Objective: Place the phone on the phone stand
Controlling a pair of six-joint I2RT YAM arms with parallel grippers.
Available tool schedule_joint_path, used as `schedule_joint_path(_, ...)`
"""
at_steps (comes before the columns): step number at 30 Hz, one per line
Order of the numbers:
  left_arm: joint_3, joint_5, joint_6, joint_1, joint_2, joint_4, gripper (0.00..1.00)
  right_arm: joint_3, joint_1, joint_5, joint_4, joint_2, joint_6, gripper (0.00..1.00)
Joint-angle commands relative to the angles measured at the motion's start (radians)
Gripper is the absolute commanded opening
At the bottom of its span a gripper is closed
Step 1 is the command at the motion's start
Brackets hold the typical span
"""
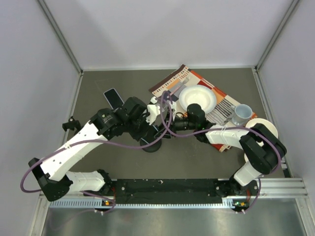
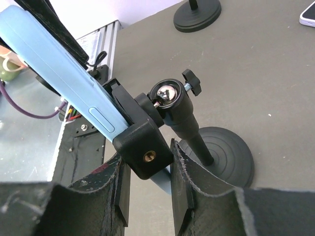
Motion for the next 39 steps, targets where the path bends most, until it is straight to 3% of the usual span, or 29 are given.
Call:
schedule_joint_path(1, 0.085, -0.034, -0.03, -0.005, 0.013, 0.103, 0.0, -0.057, 0.042, 0.022, 0.249, 0.011, 0.229, 0.0)
schedule_joint_path(8, 0.088, -0.017, -0.066, -0.005, 0.03, 0.117, 0.0, -0.056, 0.108, 0.082, 0.338, 0.093, 0.299, 0.0)
schedule_joint_path(15, 0.043, -0.047, -0.066, -0.003, -0.019, 0.142, 0.0, -0.044, 0.111, 0.111, 0.151, 0.016, 0.207, 0.0)
schedule_joint_path(16, 0.028, -0.054, -0.064, -0.005, -0.026, 0.162, 0.0, -0.038, 0.111, 0.127, 0.109, -0.013, 0.19, 0.06)
schedule_joint_path(17, 0.025, -0.053, -0.061, -0.005, -0.034, 0.166, 0.0, -0.032, 0.111, 0.135, 0.032, -0.034, 0.161, 0.22)
schedule_joint_path(20, 0.028, -0.036, -0.04, -0.005, -0.046, 0.165, 0.0, -0.033, 0.111, 0.189, -0.052, -0.105, 0.125, 0.49)
schedule_joint_path(23, 0.03, -0.014, -0.007, -0.005, -0.06, 0.156, 0.0, -0.028, 0.108, 0.198, -0.136, -0.145, 0.089, 0.61)
schedule_joint_path(28, 0.049, 0.044, 0.034, -0.005, -0.045, 0.123, 0.0, -0.013, 0.094, 0.212, -0.28, -0.198, 0.021, 0.66)
schedule_joint_path(36, 0.1, -0.08, -0.012, -0.003, 0.067, 0.091, 0.0, -0.059, 0.007, 0.404, -0.413, -0.321, 0.032, 0.8)
schedule_joint_path(39, 0.109, -0.103, -0.041, -0.002, 0.069, 0.111, 0.19, -0.084, -0.032, 0.419, -0.443, -0.372, 0.061, 0.87)
